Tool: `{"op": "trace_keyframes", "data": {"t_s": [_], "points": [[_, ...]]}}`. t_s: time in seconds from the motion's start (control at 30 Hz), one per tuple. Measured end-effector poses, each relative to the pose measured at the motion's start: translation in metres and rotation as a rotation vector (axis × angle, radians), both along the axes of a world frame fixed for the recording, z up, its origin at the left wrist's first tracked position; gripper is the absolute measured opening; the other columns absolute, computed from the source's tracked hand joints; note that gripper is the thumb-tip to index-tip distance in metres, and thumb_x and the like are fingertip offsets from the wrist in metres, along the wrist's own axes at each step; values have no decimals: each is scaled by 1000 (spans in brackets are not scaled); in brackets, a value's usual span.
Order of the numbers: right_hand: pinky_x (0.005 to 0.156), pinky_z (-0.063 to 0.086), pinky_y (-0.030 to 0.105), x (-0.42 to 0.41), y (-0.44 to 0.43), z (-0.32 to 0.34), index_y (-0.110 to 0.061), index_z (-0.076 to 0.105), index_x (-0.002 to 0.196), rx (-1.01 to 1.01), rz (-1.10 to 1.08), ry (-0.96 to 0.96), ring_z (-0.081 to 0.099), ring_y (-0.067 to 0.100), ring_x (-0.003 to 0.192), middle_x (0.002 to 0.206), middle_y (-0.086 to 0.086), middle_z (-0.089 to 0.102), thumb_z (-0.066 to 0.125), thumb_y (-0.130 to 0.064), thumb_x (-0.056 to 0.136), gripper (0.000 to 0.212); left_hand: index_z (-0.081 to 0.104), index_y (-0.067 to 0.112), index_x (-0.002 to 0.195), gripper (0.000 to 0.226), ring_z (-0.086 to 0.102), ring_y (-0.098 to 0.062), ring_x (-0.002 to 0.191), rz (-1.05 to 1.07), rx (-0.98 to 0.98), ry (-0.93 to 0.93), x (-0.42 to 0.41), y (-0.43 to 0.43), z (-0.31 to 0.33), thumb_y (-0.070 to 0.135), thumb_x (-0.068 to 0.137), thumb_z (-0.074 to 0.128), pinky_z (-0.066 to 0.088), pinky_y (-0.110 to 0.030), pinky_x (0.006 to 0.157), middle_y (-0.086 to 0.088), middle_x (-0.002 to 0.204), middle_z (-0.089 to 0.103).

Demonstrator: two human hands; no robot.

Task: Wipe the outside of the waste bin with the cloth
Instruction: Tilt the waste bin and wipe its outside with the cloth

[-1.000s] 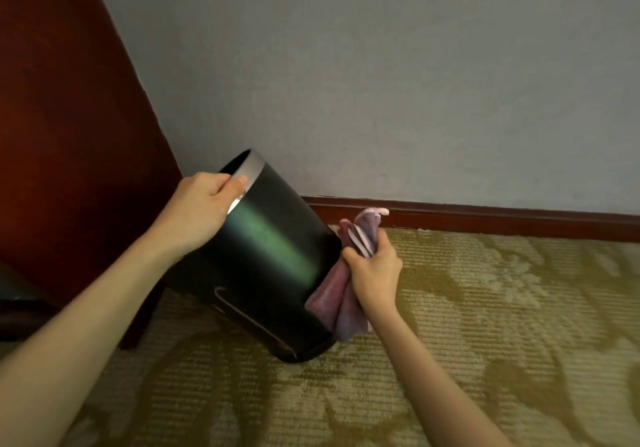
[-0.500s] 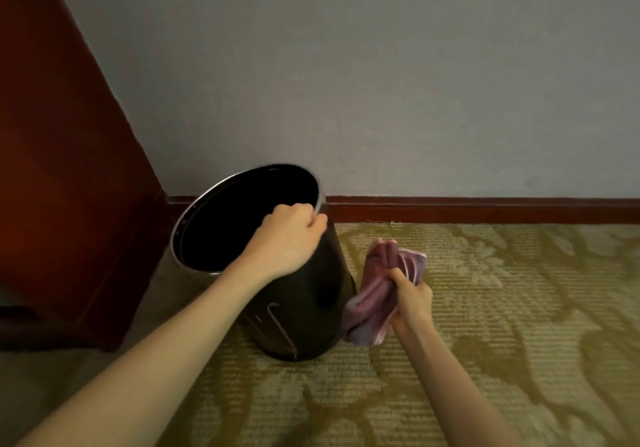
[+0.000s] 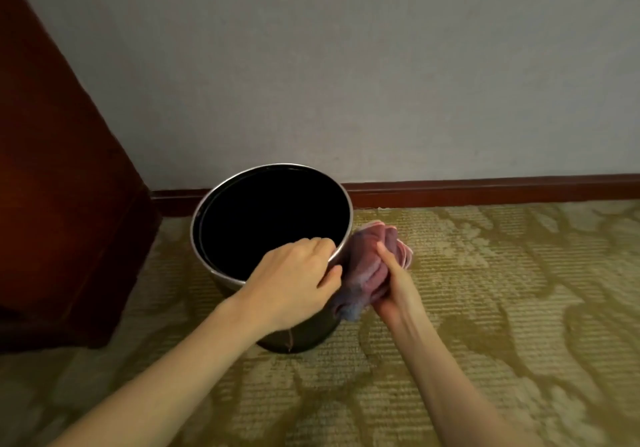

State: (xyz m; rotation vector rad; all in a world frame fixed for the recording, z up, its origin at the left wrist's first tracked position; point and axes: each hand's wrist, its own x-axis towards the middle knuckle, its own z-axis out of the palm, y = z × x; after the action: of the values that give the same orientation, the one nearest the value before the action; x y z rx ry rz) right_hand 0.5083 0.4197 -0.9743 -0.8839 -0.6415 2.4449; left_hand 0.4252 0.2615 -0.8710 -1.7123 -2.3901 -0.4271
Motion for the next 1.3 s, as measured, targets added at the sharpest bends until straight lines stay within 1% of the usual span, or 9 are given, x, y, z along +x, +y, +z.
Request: {"op": "trace_keyframes", "data": {"t_s": [0.13, 0.3, 0.5, 0.63, 0.7, 0.8, 0.97, 1.13, 1.3], "points": [[67, 56, 32, -6, -9, -5, -11, 64, 109, -15, -18, -26, 71, 23, 89, 103, 15, 72, 84, -21, 49, 64, 62, 18, 108, 42, 61, -11, 88, -112, -45, 158, -22, -49, 8, 47, 92, 36, 45, -24, 75, 6, 96, 65], [70, 55, 38, 2, -15, -15, -8, 67, 89, -34, 12, -78, 72, 26, 73, 84, 16, 74, 64, -14, 76, 15, 63, 16, 108, 50, 62, -11, 89, -115, -196, 226, -58, -89, 6, 53, 92, 34, 37, -25, 80, 6, 97, 65], [69, 55, 42, 14, -9, -17, -14, 73, 79, -48, 64, -68, 72, 29, 72, 84, 14, 74, 67, -14, 72, 9, 61, 17, 73, 58, 63, -14, 59, -116, -59, 291, -61, -76, -4, 59, 92, 26, 48, -26, 57, 5, 64, 64], [73, 55, 43, 10, -9, -13, -13, 68, 99, -32, 123, -102, 71, 30, 86, 98, 14, 73, 76, -33, 71, 35, 56, 14, 64, 57, 60, -17, 47, -130, -38, 347, -57, -67, -6, 57, 91, 31, 48, -25, 45, 1, 51, 59], [67, 57, 39, 3, -11, -6, -15, 72, 92, 29, 164, -123, 72, 28, 81, 91, 11, 74, 87, -41, 53, 49, 56, 14, 61, 53, 60, -18, 45, -123, -52, 369, -54, -66, -5, 55, 88, 38, 48, -25, 43, 0, 49, 59], [54, 57, 33, -3, -10, 2, -8, 66, 100, 42, 136, -154, 72, 26, 74, 83, 14, 75, 88, -21, 38, 67, 56, 13, 57, 54, 60, -19, 41, -40, -38, 398, -42, -62, -8, 55, 87, 40, 44, -25, 38, 0, 44, 57], [51, 56, 35, 1, -2, 8, -1, 62, 104, 61, 35, -221, 72, 26, 69, 79, 15, 74, 73, -5, 62, 44, 58, 16, 52, 57, 54, -21, 30, 175, -43, 433, -10, -37, -12, 58, 84, 37, 37, -19, 37, -1, 34, 53], [55, 56, 36, 7, -1, 16, -1, 62, 107, 61, 23, -233, 72, 28, 70, 83, 16, 73, 68, -6, 70, 38, 54, 16, 43, 51, 54, -22, 32, 318, -52, 391, 15, -9, -4, 55, 71, 70, 35, -19, 40, -1, 35, 50], [85, 53, 49, 19, 9, 20, -2, 59, 117, 93, -64, -289, 65, 35, 98, 110, 19, 67, 71, -4, 69, 50, 35, 20, 41, 56, 52, -23, 31, 354, -19, 336, 26, 15, 0, 47, 71, 75, 29, -20, 39, -1, 33, 45]]}}
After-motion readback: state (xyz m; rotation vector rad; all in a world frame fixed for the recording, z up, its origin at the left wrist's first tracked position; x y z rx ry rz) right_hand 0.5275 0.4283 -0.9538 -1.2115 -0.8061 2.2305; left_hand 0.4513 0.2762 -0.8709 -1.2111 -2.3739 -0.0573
